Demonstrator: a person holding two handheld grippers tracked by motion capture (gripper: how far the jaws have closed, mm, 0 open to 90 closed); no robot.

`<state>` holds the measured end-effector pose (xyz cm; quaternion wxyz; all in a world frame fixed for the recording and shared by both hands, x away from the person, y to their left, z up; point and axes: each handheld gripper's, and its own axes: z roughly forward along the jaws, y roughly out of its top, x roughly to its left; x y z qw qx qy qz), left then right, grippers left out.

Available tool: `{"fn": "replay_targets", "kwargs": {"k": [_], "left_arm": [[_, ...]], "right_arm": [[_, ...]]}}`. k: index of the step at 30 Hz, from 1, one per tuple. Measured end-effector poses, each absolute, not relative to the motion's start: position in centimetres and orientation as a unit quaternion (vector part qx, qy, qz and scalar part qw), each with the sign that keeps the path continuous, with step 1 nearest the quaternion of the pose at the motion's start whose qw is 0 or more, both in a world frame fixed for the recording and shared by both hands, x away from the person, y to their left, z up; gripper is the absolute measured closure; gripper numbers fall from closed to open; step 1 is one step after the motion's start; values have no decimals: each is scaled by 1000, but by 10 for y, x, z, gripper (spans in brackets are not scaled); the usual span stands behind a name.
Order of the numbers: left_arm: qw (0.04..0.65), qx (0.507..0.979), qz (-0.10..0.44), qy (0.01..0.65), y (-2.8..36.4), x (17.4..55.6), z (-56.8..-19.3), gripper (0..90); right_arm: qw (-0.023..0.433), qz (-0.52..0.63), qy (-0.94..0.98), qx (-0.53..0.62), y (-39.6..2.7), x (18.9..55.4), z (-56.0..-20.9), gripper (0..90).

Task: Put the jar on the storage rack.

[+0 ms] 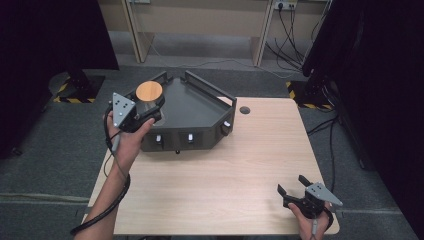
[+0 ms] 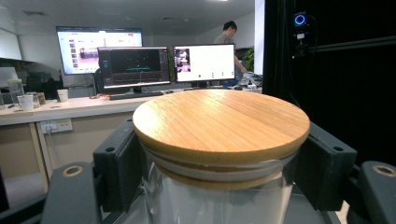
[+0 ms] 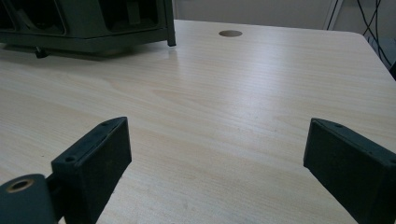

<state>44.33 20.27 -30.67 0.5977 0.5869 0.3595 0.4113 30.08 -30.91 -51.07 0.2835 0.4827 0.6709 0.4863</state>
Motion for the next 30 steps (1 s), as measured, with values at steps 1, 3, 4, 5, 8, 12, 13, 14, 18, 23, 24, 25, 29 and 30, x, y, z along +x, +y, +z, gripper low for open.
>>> {"fn": "replay_targets", "kwargs": {"k": [1, 3, 4, 5, 8, 12, 13, 14, 18, 23, 24, 25, 29, 30], "left_arm": [[597, 587, 411, 361, 203, 444, -307, 263], [597, 586, 411, 361, 203, 445, -307, 264], [597, 586, 412, 362, 203, 446, -307, 263], [597, 585, 412, 363, 202, 448, -307, 263], [595, 586, 413, 363, 202, 451, -307, 263], [592, 586, 415, 365, 201, 455, -306, 263], [591, 587, 415, 366, 202, 456, -307, 263], [590, 587, 414, 367, 202, 457, -307, 263], [589, 586, 414, 373, 201, 462, -309, 263], [587, 585, 412, 380, 203, 468, -311, 263], [587, 584, 412, 381, 203, 469, -311, 263], [585, 585, 412, 381, 204, 470, -312, 263], [586, 584, 412, 382, 204, 473, -312, 263], [585, 584, 412, 383, 204, 474, -312, 263]], "right_arm": [[284, 487, 670, 483, -309, 301, -511, 79], [283, 487, 671, 483, -309, 301, -511, 79], [283, 487, 671, 483, -309, 301, -511, 79], [284, 486, 671, 483, -309, 301, -511, 79], [284, 486, 670, 483, -309, 301, -511, 79], [284, 486, 671, 483, -309, 301, -511, 79], [284, 486, 671, 482, -309, 301, -511, 79], [284, 486, 671, 483, -309, 301, -511, 79], [284, 486, 671, 482, -309, 301, -511, 79], [284, 486, 671, 482, -309, 301, -511, 79], [284, 486, 671, 482, -309, 301, -511, 79], [284, 486, 671, 482, -309, 301, -511, 79], [284, 485, 672, 482, -309, 301, -511, 79], [284, 485, 672, 482, -309, 301, -511, 79]]}}
